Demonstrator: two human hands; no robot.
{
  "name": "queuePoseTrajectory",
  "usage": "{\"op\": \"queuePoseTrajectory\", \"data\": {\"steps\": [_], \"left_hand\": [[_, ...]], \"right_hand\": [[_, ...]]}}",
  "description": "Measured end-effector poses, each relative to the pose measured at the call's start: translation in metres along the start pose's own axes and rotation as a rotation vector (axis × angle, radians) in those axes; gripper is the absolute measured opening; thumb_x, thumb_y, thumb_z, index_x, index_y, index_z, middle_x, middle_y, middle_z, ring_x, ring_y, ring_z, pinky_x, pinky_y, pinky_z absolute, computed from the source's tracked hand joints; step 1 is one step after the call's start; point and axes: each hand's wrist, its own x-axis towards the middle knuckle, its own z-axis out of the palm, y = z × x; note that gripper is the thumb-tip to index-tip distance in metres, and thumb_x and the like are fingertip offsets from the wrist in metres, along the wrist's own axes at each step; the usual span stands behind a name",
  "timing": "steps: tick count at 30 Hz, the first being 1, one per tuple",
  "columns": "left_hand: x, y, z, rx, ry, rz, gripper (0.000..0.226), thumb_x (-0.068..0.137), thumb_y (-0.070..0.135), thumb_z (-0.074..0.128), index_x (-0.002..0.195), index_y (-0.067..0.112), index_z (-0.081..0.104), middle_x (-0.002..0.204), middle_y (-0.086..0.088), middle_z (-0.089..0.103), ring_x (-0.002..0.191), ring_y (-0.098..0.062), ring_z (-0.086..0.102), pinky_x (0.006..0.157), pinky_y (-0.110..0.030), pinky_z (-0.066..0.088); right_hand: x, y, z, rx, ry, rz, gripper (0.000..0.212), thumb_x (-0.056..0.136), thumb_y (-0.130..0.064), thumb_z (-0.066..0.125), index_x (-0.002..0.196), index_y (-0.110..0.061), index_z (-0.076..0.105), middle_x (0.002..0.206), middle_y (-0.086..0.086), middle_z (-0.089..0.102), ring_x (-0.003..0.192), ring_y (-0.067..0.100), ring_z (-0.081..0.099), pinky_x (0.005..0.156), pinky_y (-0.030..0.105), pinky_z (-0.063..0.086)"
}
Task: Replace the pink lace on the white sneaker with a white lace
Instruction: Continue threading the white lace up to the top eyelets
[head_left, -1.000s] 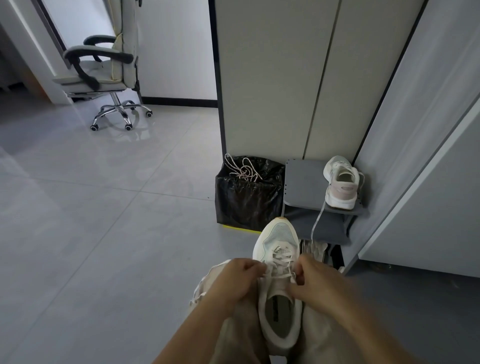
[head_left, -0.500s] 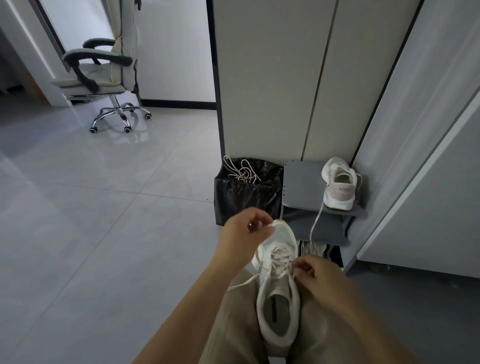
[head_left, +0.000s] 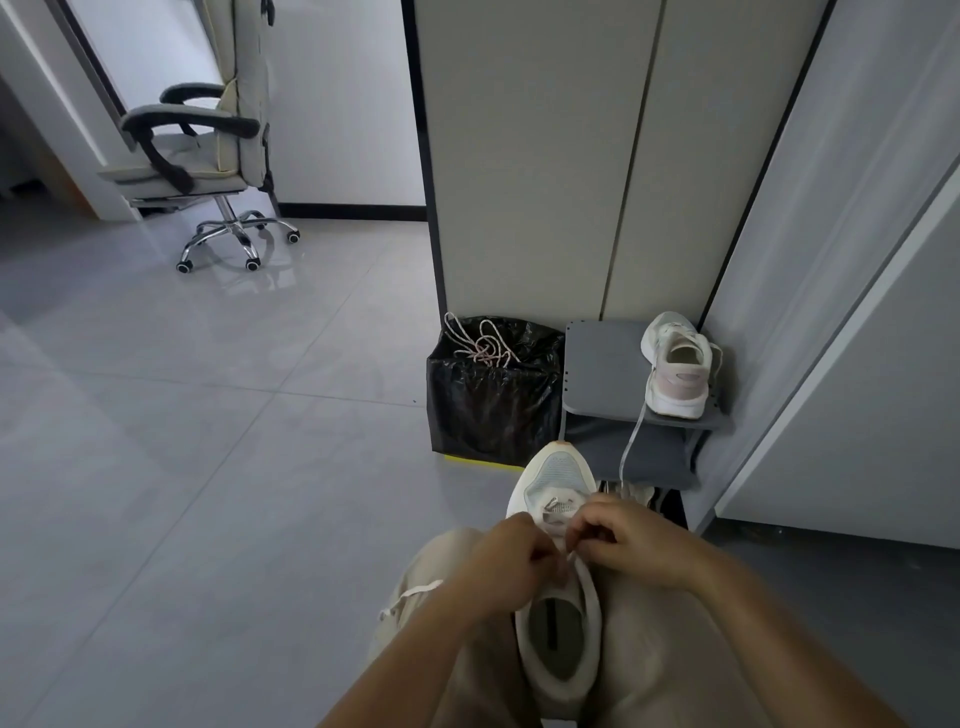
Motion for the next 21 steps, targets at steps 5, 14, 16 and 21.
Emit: {"op": "queuePoseTrajectory", "data": {"steps": [5, 14, 16, 21], "left_hand": [[0.007, -0.002, -0.005, -0.093, -0.007, -0.052, 0.026, 0.095, 0.018, 0.045, 0.100, 0.002, 0.065, 0.104, -0.015, 0.063, 0.082, -0.021, 0.051, 0.067, -0.021, 0.034], [-0.001, 0.021, -0.065, -0.644, 0.147, 0.251, 0.020, 0.092, -0.004, 0.042, 0.094, 0.011, 0.054, 0.062, 0.002, 0.051, 0.046, 0.001, 0.040, 0.047, -0.010, 0.033], [0.000, 0.027, -0.073, -0.597, 0.102, 0.286, 0.019, 0.091, -0.002, 0.046, 0.091, 0.015, 0.055, 0.061, 0.001, 0.053, 0.050, -0.003, 0.045, 0.051, -0.012, 0.038], [-0.006, 0.000, -0.075, -0.754, 0.337, 0.115, 0.014, 0.089, -0.004, 0.051, 0.088, 0.009, 0.057, 0.057, 0.000, 0.050, 0.042, 0.002, 0.042, 0.043, -0.006, 0.032]], "right_hand": [[0.010, -0.018, -0.005, -0.144, -0.087, 0.099, 0.019, 0.089, -0.019, 0.049, 0.103, -0.015, 0.061, 0.098, -0.007, 0.045, 0.094, 0.011, 0.049, 0.084, 0.026, 0.041], [0.007, -0.038, -0.010, 0.619, 0.299, -0.144, 0.038, 0.084, -0.003, 0.063, 0.111, -0.028, 0.052, 0.094, -0.010, 0.056, 0.073, 0.002, 0.055, 0.069, 0.019, 0.049], [0.009, -0.043, -0.011, 0.636, 0.330, -0.162, 0.022, 0.086, -0.004, 0.062, 0.097, -0.023, 0.062, 0.081, -0.006, 0.067, 0.074, 0.009, 0.062, 0.072, 0.023, 0.051], [-0.010, -0.017, -0.037, 0.349, 0.368, -0.037, 0.010, 0.085, -0.022, 0.063, 0.084, -0.031, 0.069, 0.073, -0.009, 0.071, 0.072, 0.007, 0.064, 0.070, 0.017, 0.047]]}}
